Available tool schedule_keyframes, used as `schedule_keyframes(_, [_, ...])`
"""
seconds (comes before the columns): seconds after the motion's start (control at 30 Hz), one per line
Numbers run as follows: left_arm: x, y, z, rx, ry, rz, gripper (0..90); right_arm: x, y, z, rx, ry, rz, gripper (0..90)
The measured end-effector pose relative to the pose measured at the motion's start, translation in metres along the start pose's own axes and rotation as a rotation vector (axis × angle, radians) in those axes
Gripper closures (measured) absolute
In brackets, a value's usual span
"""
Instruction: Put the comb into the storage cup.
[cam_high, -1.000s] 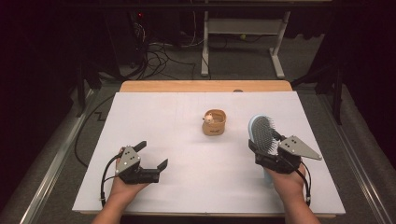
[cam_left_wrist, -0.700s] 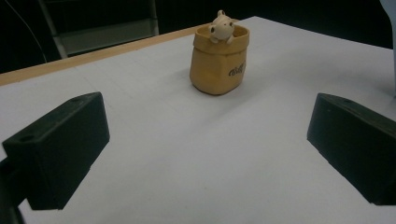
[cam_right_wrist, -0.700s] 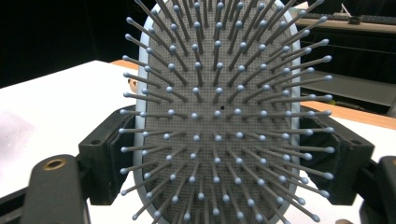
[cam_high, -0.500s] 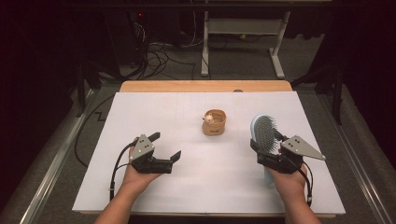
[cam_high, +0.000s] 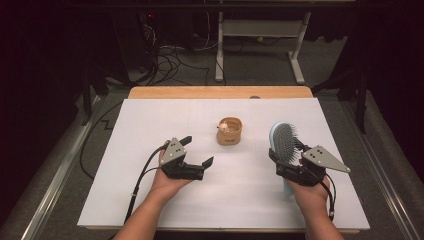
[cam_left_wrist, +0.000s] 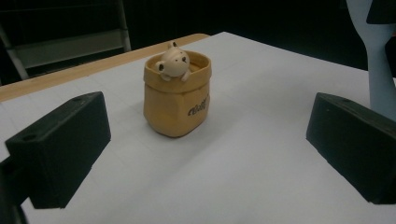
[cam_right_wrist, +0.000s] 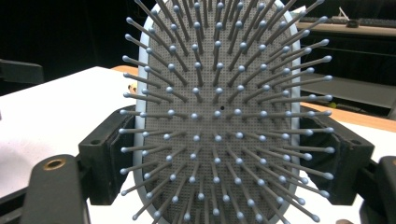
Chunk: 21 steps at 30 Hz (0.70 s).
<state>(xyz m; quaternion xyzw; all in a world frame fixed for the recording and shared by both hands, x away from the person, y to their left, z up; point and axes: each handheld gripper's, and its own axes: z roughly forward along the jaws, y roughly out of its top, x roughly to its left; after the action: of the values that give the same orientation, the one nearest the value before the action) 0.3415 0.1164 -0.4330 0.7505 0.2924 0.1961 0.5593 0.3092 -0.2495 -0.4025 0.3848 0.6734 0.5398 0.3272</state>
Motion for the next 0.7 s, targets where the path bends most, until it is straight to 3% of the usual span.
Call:
schedule_keyframes(0.2, [-0.008,-0.005,0.004,0.016,-0.038,0.008,0.0,0.001,0.001,0.000,-0.008,0.007,-0.001,20.3])
schedule_keyframes(0.4, [-0.010,-0.009,0.005,0.036,-0.045,0.017,0.0,0.005,0.001,0.002,-0.006,0.007,-0.016,20.3])
schedule_keyframes(0.7, [-0.012,-0.008,0.000,0.019,-0.053,0.006,0.0,0.014,0.007,0.006,-0.023,0.018,-0.033,20.4])
